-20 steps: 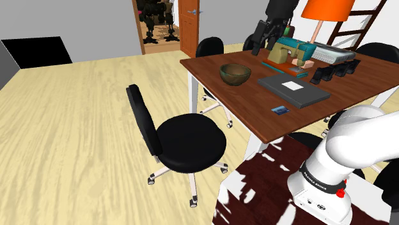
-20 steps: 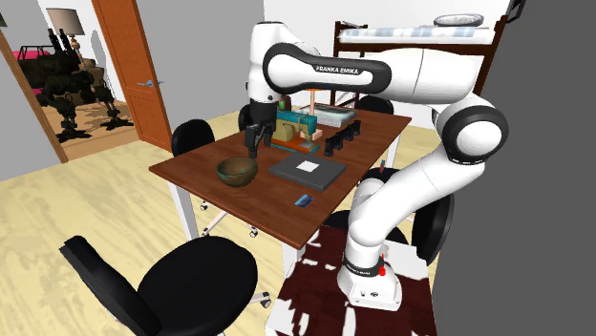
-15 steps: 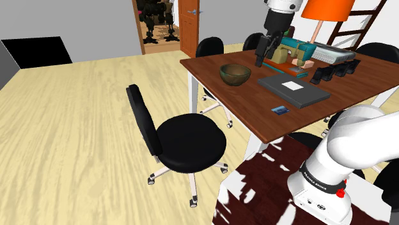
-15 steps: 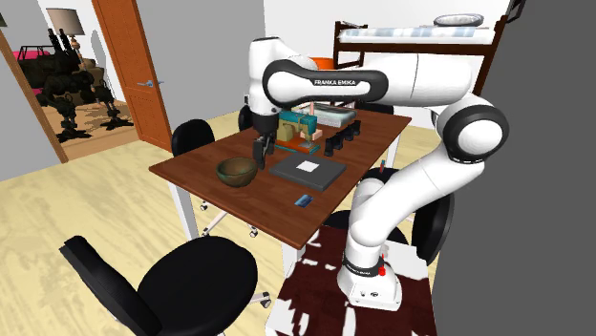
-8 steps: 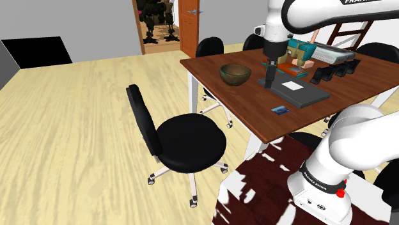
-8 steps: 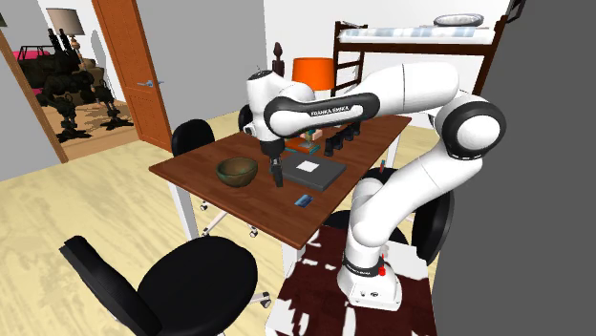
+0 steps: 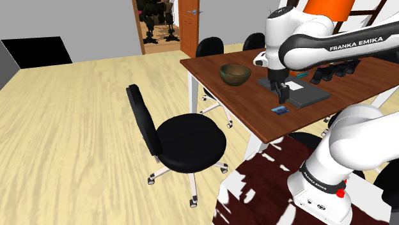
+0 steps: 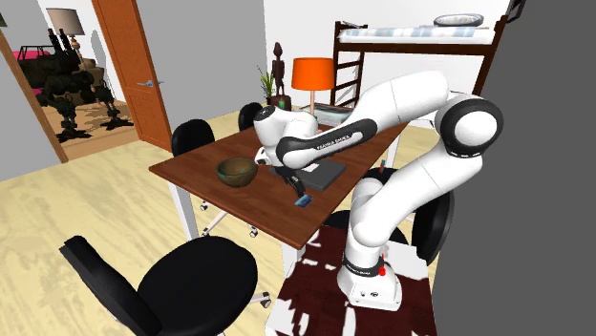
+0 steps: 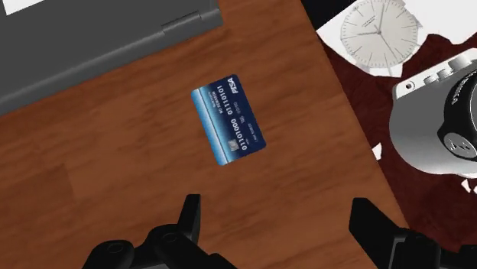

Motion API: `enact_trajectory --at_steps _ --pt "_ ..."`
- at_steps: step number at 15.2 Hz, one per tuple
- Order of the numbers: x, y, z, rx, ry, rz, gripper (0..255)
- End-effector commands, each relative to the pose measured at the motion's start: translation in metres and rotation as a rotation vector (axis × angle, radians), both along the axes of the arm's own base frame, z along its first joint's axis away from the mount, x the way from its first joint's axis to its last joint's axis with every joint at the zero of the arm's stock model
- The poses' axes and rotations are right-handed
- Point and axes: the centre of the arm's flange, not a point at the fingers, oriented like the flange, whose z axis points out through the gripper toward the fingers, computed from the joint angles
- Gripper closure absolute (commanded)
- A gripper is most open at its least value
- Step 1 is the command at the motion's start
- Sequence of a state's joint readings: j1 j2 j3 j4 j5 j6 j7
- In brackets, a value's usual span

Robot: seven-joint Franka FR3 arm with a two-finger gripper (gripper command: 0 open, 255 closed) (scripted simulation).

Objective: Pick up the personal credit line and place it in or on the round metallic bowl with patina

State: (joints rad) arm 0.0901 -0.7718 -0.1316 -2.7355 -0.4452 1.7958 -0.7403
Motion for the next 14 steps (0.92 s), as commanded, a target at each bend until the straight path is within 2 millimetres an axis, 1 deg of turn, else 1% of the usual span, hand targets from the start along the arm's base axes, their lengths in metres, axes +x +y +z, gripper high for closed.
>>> enact_trajectory --at_steps 1,7,14 --pt "-0.005 -0.013 -0.019 -0.039 0.051 0.105 0" --pt "-0.015 -0.056 -0.075 -0.151 0.195 0.394 0" --pt "-0.020 -0.076 -0.104 -0.157 0.203 0.410 0"
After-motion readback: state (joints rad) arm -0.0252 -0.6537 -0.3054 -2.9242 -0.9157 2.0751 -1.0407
